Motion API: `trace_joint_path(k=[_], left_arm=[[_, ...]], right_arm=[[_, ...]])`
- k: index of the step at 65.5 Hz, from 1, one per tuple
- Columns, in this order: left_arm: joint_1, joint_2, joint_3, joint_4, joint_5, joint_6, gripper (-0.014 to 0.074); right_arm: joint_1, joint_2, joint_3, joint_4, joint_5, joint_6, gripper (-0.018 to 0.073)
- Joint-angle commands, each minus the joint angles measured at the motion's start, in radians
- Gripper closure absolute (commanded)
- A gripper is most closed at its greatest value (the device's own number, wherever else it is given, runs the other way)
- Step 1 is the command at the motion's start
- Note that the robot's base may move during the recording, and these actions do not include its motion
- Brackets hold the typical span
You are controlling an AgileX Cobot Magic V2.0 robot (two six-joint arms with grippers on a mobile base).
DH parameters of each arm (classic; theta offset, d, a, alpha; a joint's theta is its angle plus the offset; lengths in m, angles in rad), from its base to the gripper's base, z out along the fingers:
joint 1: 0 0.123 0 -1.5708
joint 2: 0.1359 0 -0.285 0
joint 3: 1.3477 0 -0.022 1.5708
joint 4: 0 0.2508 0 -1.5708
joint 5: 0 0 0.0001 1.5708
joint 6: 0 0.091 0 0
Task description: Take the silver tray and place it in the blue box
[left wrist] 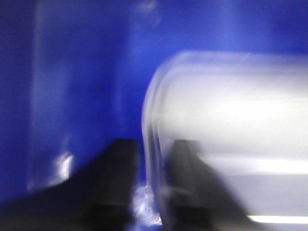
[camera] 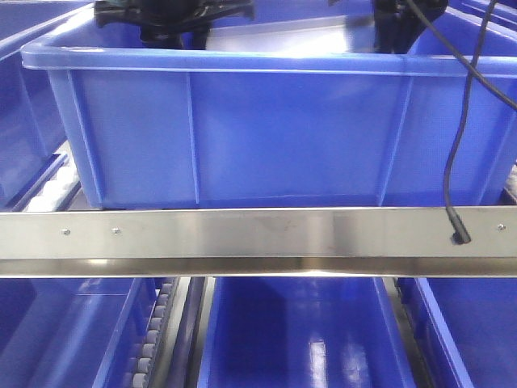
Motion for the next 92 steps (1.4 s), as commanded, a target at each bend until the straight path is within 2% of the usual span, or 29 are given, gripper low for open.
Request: trace_joint_path(k=[1, 4, 9, 21, 31, 38, 48, 53, 65, 78, 92], left_arm=[[0.001, -0.056, -0.034, 0.017, -0.063, 0.003, 0.0253], [0.001, -0.056, -0.034, 0.017, -0.063, 0.003, 0.0223], [0.001, -0.062, -0.034, 0.017, -0.053, 0.003, 0.022], [-0.001, -0.127, -0.034, 0.017, -0.027, 0.003, 0.022], [-0.004, -0.224, -0.034, 0.009, 0.039, 0.011, 0.022], [-0.004, -0.296, -0.034, -0.023, 0.093, 0.081, 0.0224], [-0.004, -0.388, -0.006, -0.032, 0.162, 0.164, 0.0335], [-0.004, -0.443, 0.056, -0.03, 0.151, 0.186, 0.0433], [-0.004, -0.576, 0.26, -0.036, 0.083, 0.186, 0.0701], [-0.004, -0.759, 0.558, -0.053, -0.027, 0.186, 0.0693], [-0.004, -0.998, 0.884, -0.055, -0.218, 0.186, 0.0693]], right_arm=[[0.0, -0.059, -0.038, -0.033, -0.047, -0.013, 0.0118], [0.0, -0.059, -0.038, -0.033, -0.042, -0.013, 0.0024], [0.0, -0.064, -0.044, -0.033, -0.023, -0.013, -0.0039], [0.0, -0.12, -0.045, -0.033, 0.004, -0.013, -0.0006], [0.002, -0.214, -0.045, -0.032, 0.038, -0.013, 0.0108], [0.006, -0.279, -0.043, -0.032, 0.084, -0.013, 0.0228], [0.006, -0.373, -0.013, -0.033, 0.144, -0.015, 0.0426], [0.006, -0.424, 0.041, -0.033, 0.134, -0.022, 0.0504], [0.006, -0.561, 0.246, -0.033, 0.045, -0.029, 0.0501], [0.006, -0.747, 0.517, -0.033, -0.069, -0.032, 0.0501], [0.006, -0.983, 0.821, -0.033, -0.249, -0.032, 0.0501]])
